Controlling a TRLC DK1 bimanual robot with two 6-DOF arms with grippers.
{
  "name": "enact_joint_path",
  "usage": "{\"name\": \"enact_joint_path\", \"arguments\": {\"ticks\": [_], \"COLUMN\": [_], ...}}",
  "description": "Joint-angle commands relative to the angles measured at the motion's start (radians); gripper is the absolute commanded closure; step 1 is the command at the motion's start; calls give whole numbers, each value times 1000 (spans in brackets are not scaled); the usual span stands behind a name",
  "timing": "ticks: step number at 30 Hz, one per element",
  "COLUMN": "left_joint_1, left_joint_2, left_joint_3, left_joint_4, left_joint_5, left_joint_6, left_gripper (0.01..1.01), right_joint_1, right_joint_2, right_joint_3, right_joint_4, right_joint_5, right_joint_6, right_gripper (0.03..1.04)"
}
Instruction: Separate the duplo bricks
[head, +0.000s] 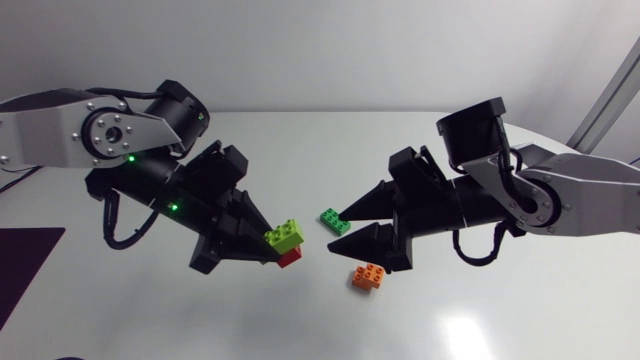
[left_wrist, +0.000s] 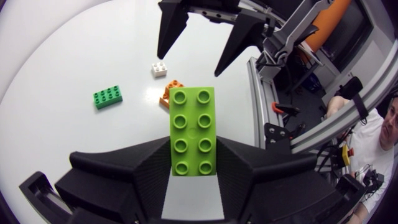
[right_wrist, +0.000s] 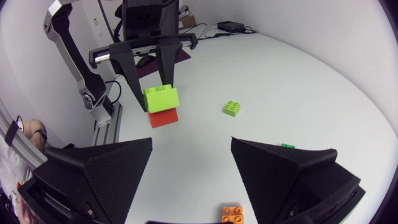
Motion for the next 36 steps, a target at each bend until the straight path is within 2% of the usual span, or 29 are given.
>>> {"name": "enact_joint_path", "arguments": {"ticks": [1, 6, 15, 26, 29, 36], "left_joint_1": [17, 11, 0, -64, -68, -68], "left_joint_2": [-15, -2, 123, 211, 223, 237], "left_joint_3": [47, 76, 130, 251, 260, 262], "left_joint_4": [-58, -154, -186, -231, -232, -237], "left_joint_5": [53, 123, 174, 203, 205, 209], "left_joint_6": [80, 156, 215, 210, 208, 208], "left_gripper": [697, 697, 698, 700, 700, 700], "right_joint_1": [-5, -5, -4, 9, 12, 18], "right_joint_2": [-12, -9, -12, 10, 16, 33], "right_joint_3": [-21, -4, 5, 13, 21, 34], "right_joint_4": [-35, -72, -105, -105, -104, -102], "right_joint_5": [-33, -105, -182, -206, -209, -220], "right_joint_6": [5, 5, 5, -1, -4, -7], "right_gripper": [152, 152, 157, 162, 221, 223]}}
